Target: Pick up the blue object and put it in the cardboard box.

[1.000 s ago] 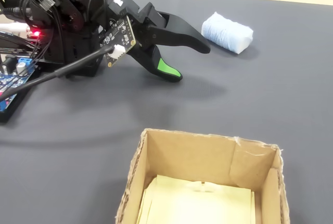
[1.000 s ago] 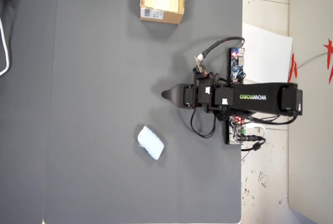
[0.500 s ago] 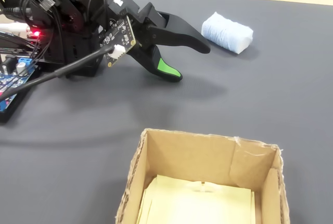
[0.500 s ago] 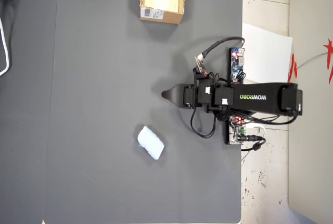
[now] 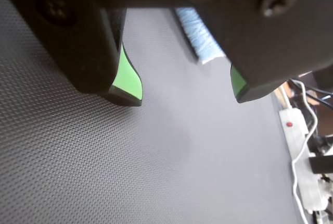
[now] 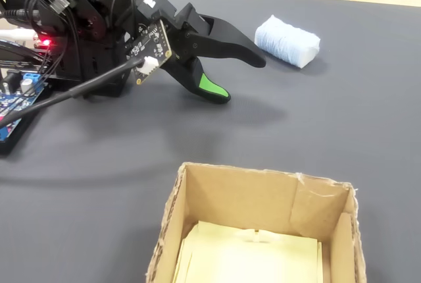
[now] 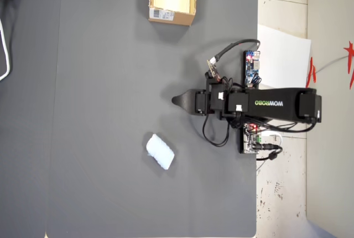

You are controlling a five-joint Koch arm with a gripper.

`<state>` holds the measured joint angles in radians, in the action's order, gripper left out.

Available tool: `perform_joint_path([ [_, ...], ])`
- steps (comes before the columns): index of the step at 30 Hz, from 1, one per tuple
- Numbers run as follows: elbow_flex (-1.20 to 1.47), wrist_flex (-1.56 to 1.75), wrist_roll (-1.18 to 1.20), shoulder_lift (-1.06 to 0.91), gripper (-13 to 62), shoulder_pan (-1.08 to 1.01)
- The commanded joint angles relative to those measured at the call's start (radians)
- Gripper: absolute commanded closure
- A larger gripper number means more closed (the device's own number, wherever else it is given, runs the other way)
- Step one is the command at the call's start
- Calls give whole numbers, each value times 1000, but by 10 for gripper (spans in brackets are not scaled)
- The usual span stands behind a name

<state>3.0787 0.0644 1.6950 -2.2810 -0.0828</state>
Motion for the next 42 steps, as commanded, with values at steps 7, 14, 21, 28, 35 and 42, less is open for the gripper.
perform_joint_path([
  [7,38,-123,2,-87,154,0],
  [14,38,-124,0,-87,154,2],
  [21,38,-100,0,-87,154,6],
  [28,15,-55,-35,-87,155,81],
  [35,-2,26,-58,-87,155,178],
  [42,-49,26,-77,-87,156,327],
])
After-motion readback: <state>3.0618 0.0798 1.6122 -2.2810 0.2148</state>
